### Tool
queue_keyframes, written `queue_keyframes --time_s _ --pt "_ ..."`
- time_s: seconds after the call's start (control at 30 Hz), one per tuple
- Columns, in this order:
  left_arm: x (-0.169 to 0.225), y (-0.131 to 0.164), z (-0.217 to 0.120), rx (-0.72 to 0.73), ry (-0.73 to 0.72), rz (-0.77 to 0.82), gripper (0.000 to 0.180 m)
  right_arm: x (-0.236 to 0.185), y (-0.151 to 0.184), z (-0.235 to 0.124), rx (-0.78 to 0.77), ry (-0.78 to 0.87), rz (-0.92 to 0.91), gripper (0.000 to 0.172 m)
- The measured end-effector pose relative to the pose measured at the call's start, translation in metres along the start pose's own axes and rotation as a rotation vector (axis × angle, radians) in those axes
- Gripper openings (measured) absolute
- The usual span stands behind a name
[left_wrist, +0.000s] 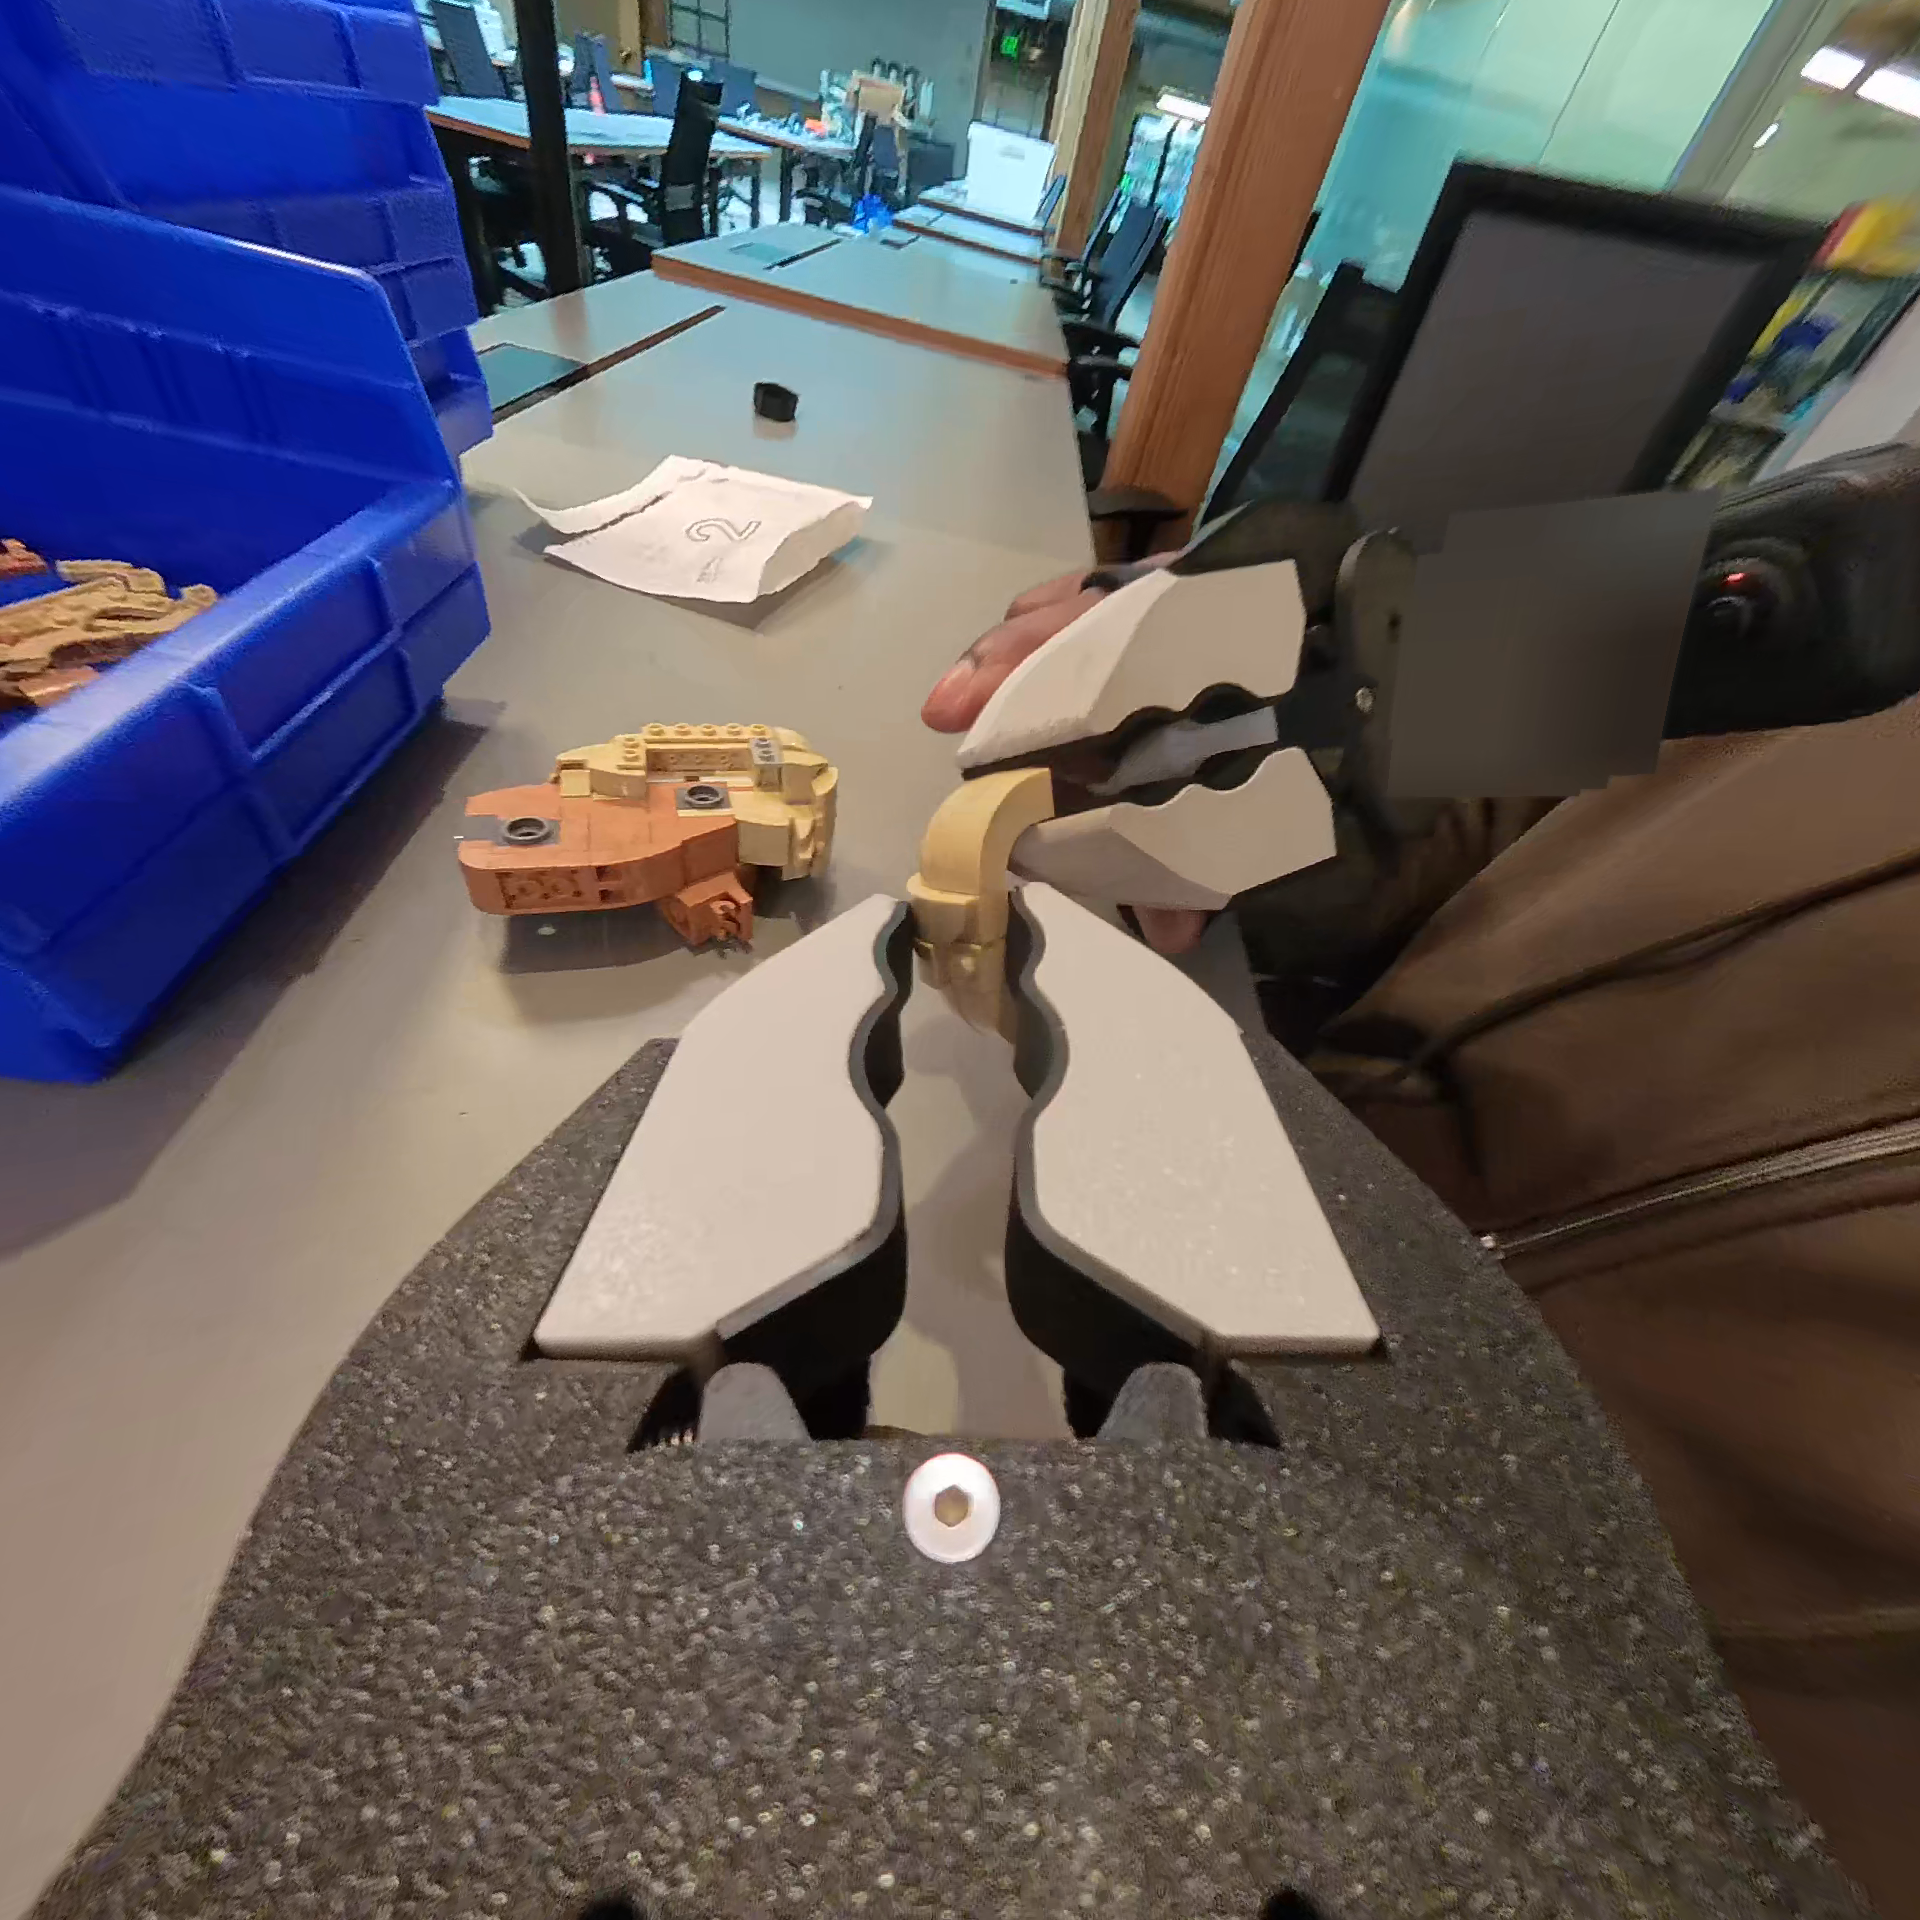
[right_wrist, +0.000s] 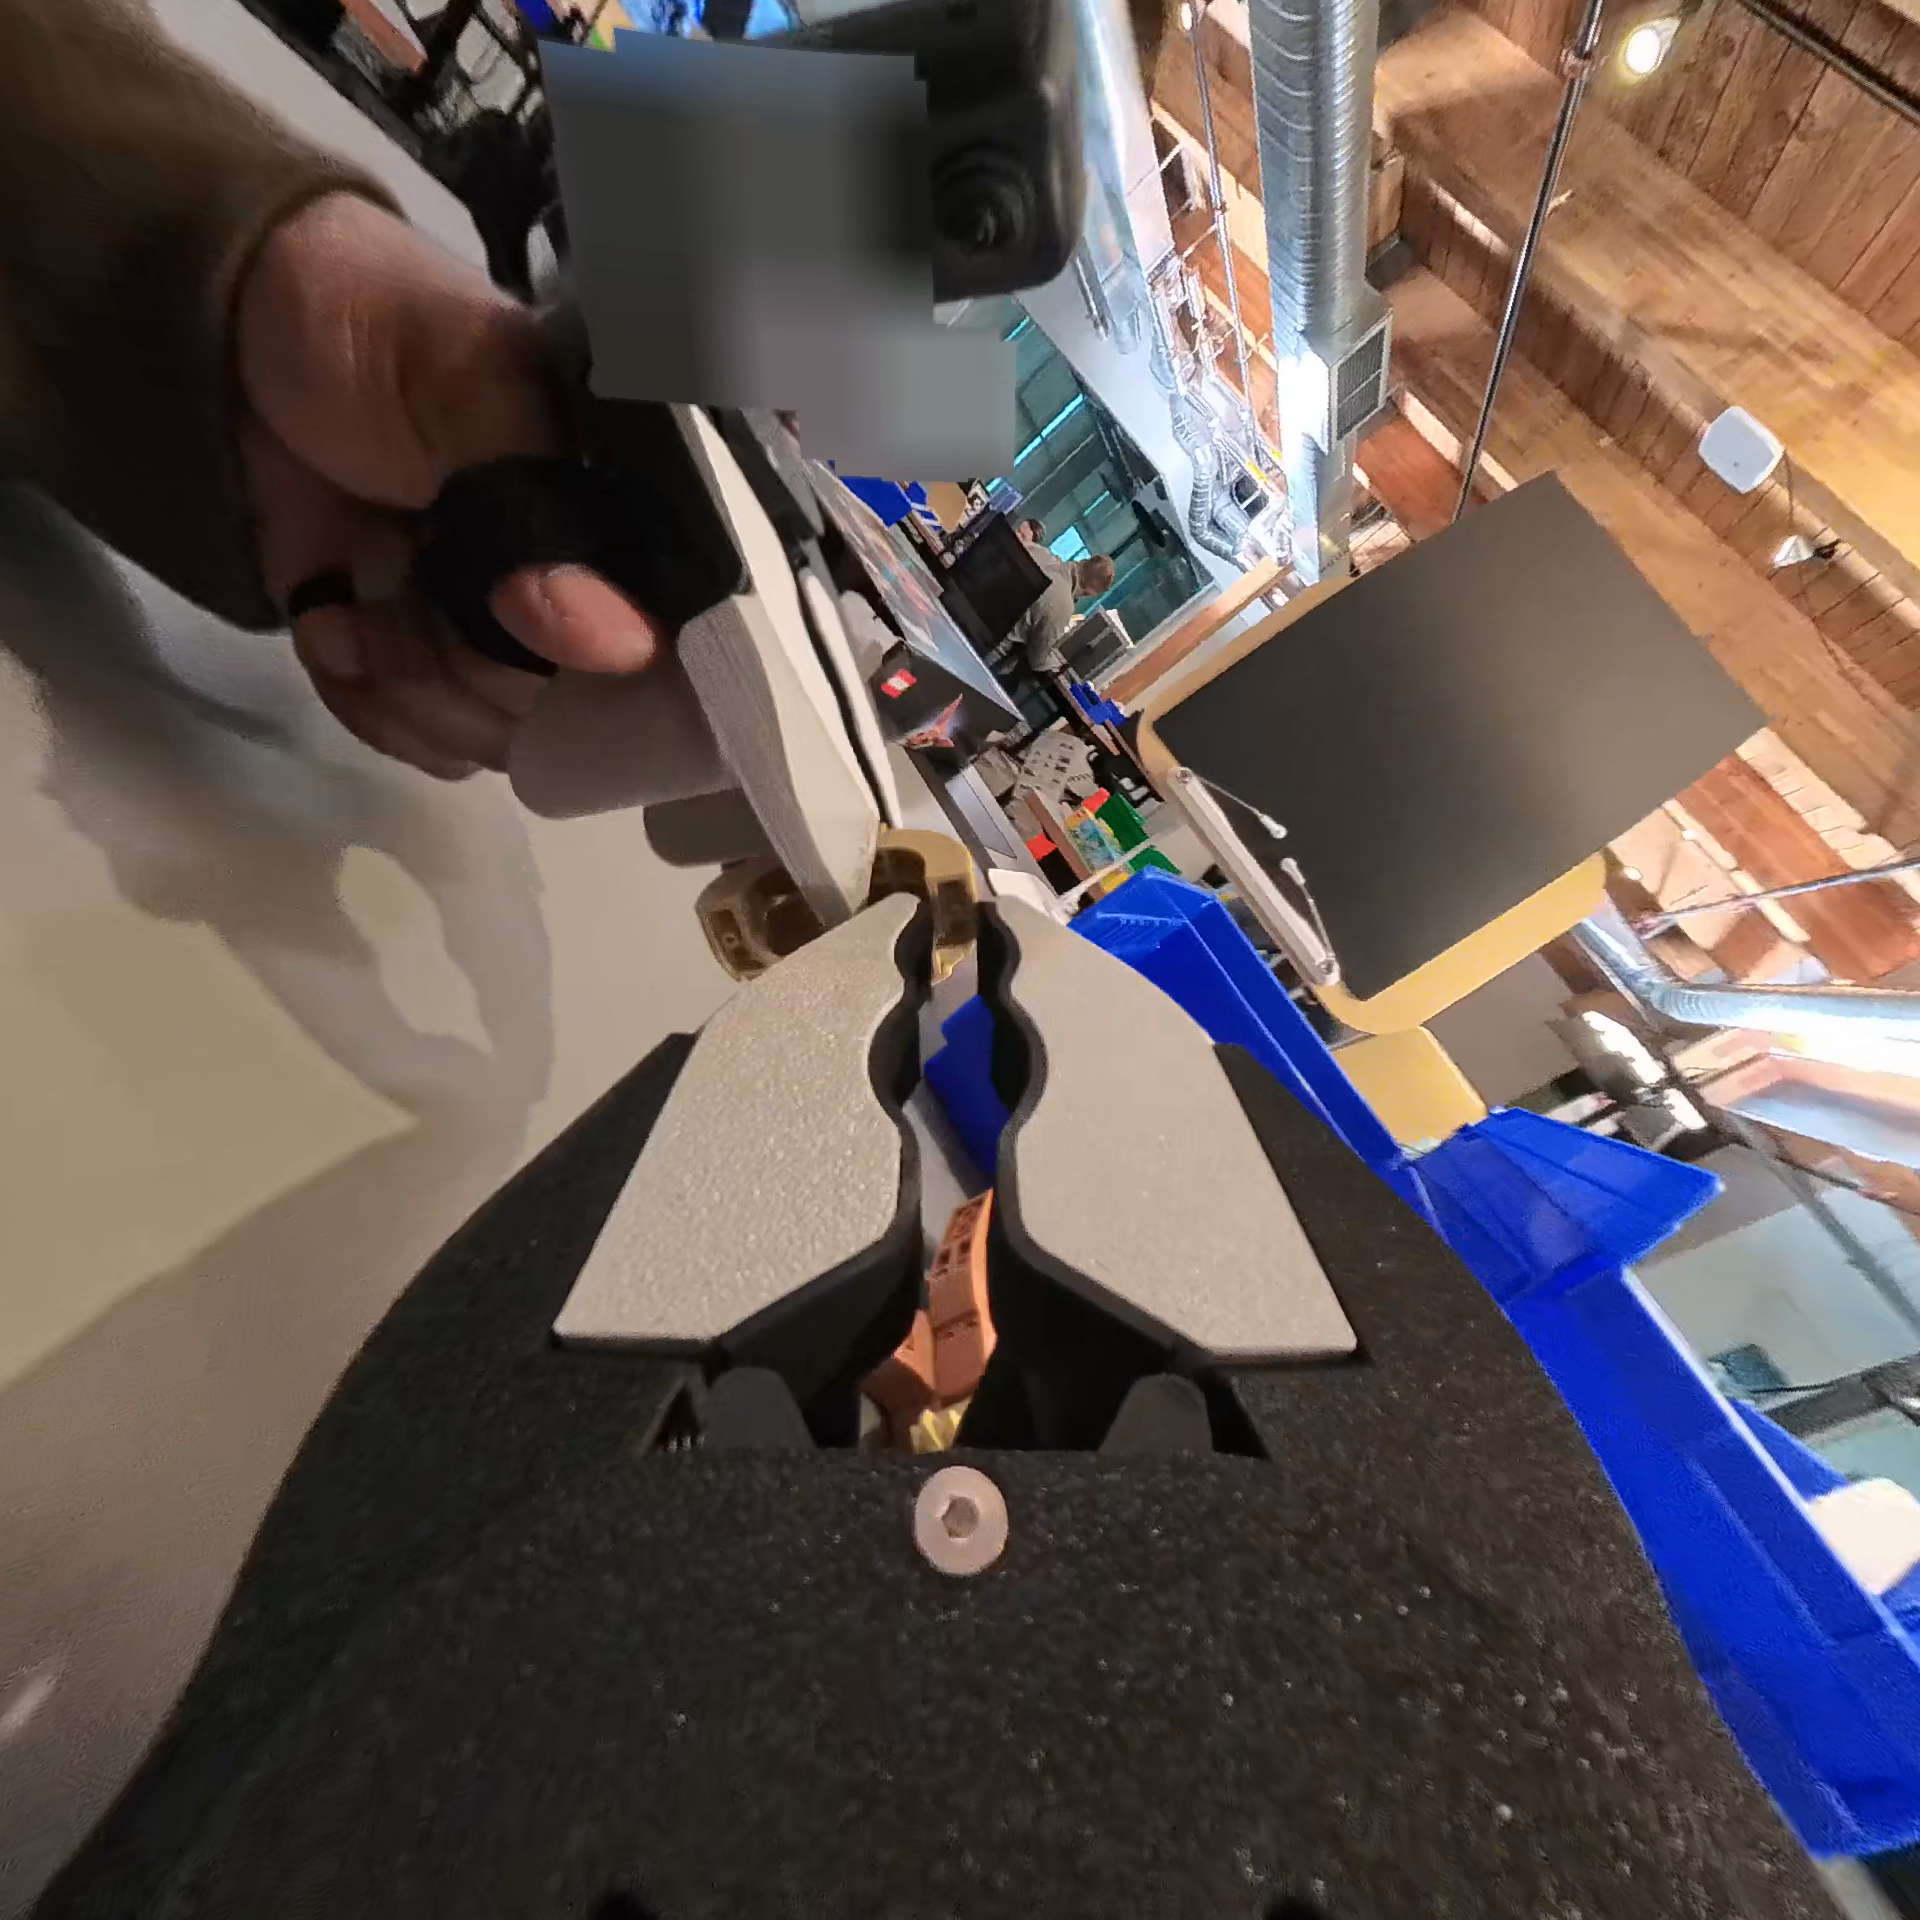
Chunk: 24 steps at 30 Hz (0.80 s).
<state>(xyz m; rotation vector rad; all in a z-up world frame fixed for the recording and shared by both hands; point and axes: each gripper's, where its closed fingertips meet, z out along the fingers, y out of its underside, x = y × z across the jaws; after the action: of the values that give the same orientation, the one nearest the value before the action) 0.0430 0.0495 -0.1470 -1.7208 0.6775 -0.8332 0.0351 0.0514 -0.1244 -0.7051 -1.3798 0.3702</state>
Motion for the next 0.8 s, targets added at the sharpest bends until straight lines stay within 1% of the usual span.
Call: queue_keyframes --time_s 0.13,0.23,0.3,0.5,0.8 --pt "0.003 -0.003 -0.001 0.028 0.058 -0.072 0.016 0.001 -0.003 -0.001 0.027 -0.053 0.133 0.008" --pt "0.002 -0.001 0.000 0.026 0.071 -0.122 0.016 0.000 0.000 -0.001 0.018 -0.077 0.178 0.008" --pt "-0.001 0.000 0.001 0.025 0.061 -0.141 0.015 0.000 0.003 -0.001 -0.002 -0.060 0.150 0.008" --pt "-0.017 0.008 0.004 -0.001 -0.053 -0.164 0.010 -0.004 0.011 0.003 -0.113 0.030 0.001 0.008" --pt "-0.033 0.020 0.009 -0.067 -0.245 -0.094 0.010 -0.010 0.032 0.007 -0.259 0.070 -0.103 0.008"
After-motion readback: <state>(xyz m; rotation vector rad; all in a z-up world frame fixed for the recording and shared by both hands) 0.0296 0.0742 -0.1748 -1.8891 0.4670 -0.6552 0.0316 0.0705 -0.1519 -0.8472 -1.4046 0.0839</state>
